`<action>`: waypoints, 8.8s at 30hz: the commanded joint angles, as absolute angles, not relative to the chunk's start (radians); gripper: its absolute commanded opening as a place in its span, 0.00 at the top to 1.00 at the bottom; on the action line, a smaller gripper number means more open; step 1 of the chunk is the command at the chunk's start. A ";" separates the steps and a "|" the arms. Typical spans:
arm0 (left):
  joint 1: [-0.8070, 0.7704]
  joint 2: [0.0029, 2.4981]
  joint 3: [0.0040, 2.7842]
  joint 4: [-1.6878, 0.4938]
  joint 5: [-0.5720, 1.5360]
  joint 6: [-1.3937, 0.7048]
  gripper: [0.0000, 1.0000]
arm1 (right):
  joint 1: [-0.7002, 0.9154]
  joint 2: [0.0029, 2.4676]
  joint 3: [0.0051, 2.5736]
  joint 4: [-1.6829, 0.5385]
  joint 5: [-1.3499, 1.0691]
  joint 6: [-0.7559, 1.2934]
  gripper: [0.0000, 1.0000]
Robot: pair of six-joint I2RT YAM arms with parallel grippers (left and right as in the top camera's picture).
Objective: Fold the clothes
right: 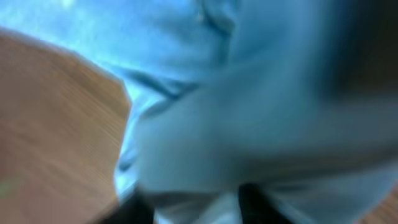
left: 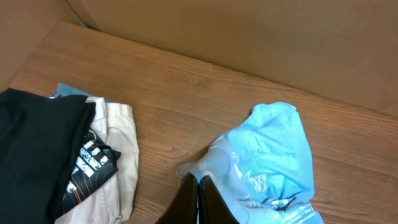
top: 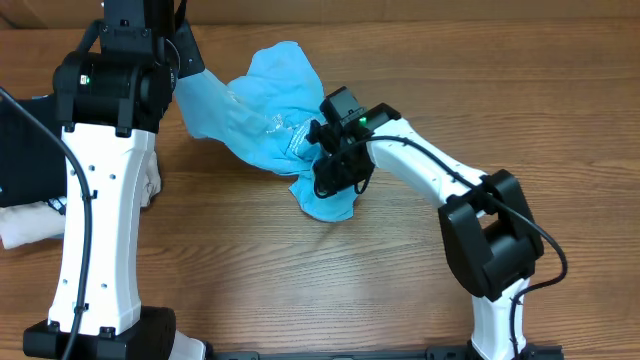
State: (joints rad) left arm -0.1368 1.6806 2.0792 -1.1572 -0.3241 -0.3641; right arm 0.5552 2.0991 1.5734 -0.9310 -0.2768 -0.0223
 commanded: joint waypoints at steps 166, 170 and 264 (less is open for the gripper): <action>-0.112 1.671 2.082 -1.227 -0.376 -0.310 0.95 | 0.468 1.516 1.919 -1.568 -0.006 -0.260 0.96; -0.112 1.671 2.082 -1.232 -0.376 -0.310 0.95 | 0.468 1.543 1.911 -1.637 -0.047 -0.299 0.96; -0.112 1.689 2.081 -1.328 -0.285 -0.303 0.87 | 0.197 1.723 1.589 -1.055 0.381 0.001 0.96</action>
State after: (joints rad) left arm -0.1196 1.6817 2.0792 -1.3205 -0.3168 -0.3107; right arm 0.2947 1.8622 1.5051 -1.0496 0.2108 -0.1112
